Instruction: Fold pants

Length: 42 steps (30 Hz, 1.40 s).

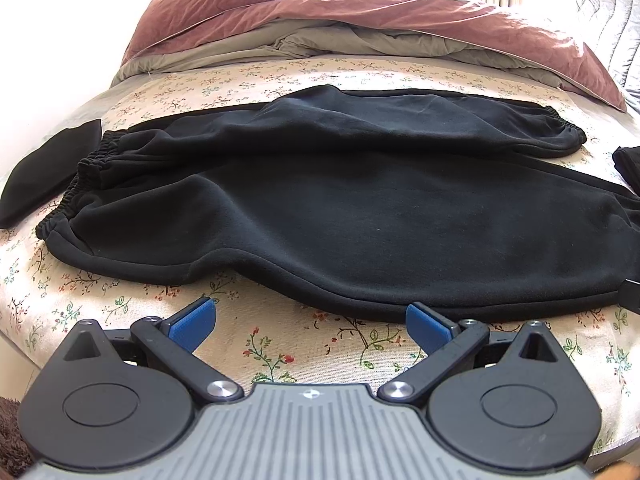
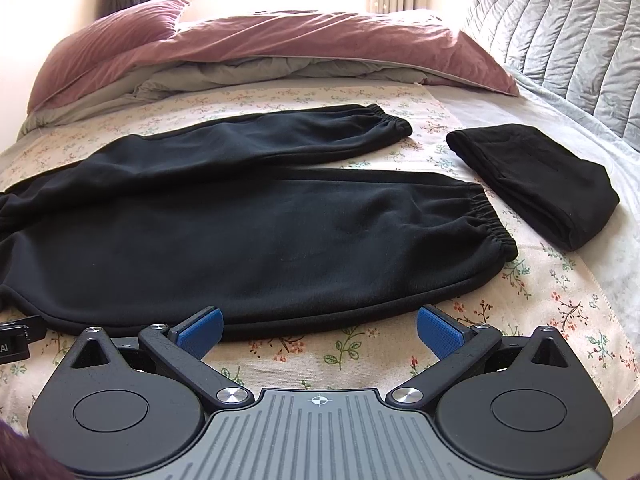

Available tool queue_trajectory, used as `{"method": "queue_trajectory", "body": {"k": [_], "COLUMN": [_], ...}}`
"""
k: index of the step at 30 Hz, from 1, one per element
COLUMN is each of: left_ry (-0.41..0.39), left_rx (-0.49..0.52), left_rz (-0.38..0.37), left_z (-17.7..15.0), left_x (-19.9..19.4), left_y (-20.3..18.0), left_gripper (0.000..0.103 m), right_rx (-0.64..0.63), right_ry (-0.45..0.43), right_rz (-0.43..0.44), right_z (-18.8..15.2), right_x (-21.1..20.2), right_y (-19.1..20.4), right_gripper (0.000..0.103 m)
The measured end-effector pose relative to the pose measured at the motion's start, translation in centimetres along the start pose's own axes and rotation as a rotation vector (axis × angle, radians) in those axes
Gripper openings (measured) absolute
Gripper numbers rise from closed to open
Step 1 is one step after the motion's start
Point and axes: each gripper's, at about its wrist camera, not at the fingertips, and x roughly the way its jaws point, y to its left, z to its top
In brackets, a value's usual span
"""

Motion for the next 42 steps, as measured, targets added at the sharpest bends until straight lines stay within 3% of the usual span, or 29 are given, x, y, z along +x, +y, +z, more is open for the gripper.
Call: {"method": "queue_trajectory", "body": {"k": [20, 30, 34, 42], "left_ry": [-0.008, -0.096, -0.051, -0.013], "left_rx": [-0.02, -0.008, -0.052, -0.177], "left_rz": [0.003, -0.052, -0.085, -0.031], "left_z": [-0.2, -0.4, 0.2, 0.2], "left_x": [0.1, 0.4, 1.4, 3.0], "left_y": [0.4, 1.6, 3.4, 9.3], "left_gripper": [0.103, 0.103, 0.103, 0.103], "right_rx": [-0.032, -0.012, 0.052, 0.143], "right_ry": [0.002, 0.04, 0.046, 0.082], "right_rz": [-0.005, -0.007, 0.031, 0.028], "right_z": [-0.2, -0.1, 0.1, 0.3], "right_x": [0.2, 1.4, 1.8, 3.7], "right_y": [0.3, -1.0, -3.2, -7.4], "right_gripper": [0.103, 0.103, 0.103, 0.099]}}
